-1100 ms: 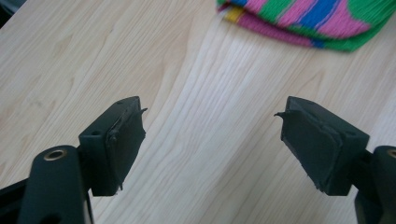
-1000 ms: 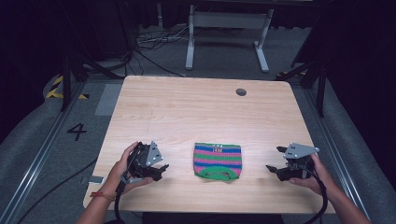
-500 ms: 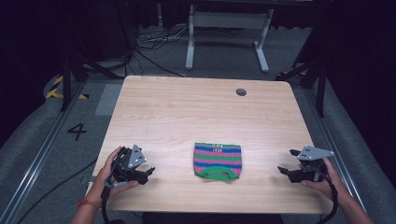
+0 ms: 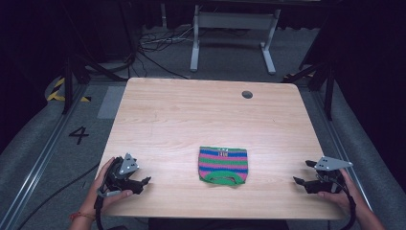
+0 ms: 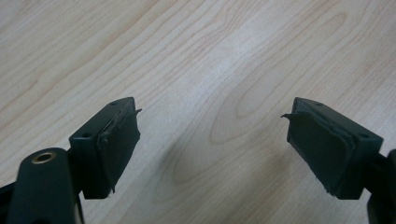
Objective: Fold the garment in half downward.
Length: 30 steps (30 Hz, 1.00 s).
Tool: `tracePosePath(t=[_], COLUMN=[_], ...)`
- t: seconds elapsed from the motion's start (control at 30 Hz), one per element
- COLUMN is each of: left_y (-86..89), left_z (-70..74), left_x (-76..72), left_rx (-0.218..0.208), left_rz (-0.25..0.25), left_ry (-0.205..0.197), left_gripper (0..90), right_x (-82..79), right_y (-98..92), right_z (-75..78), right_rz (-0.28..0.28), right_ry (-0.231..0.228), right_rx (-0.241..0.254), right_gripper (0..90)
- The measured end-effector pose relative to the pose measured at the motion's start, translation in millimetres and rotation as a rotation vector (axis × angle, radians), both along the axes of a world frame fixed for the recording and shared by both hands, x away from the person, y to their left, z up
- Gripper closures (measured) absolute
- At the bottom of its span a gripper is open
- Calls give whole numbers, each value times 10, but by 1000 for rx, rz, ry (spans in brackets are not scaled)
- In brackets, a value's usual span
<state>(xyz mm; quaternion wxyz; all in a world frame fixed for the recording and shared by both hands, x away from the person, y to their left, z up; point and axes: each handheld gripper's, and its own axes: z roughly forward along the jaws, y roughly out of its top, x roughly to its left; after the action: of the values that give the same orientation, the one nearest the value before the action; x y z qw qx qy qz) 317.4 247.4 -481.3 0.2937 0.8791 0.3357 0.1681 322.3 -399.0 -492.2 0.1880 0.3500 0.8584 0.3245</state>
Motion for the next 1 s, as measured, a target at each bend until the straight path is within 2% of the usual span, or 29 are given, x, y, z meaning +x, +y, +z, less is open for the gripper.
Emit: tracePosePath(t=[0.1,0.33,0.37,0.4,0.53,0.87,0.97,1.0], left_y=[61,165,189,222,269,266,268,252], left_z=[-38,-121,-143,-158,-176,-179,-179,-180], left_x=[-34,-65,-68,-71,-60,-59,-58,-61], left_rx=[-34,-84,-94,-111,-137,-129,-130,-129], left_rz=[15,46,53,58,82,92,104,126], left_ry=[11,38,44,48,54,50,52,47], left_gripper=[171,169,166,165,164,148,148,147], right_x=[-33,-72,-85,-86,-84,-73,-73,-73], right_y=[-63,-151,-185,-193,-230,-235,-235,-235], right_z=[-45,-98,-112,-117,-137,-141,-141,-141], right_rz=[-12,-37,-50,-52,-71,-77,-77,-77], right_ry=[8,21,28,29,42,47,47,47], right_rx=[35,70,91,96,119,121,122,122], right_gripper=[184,185,183,178,168,161,161,161])
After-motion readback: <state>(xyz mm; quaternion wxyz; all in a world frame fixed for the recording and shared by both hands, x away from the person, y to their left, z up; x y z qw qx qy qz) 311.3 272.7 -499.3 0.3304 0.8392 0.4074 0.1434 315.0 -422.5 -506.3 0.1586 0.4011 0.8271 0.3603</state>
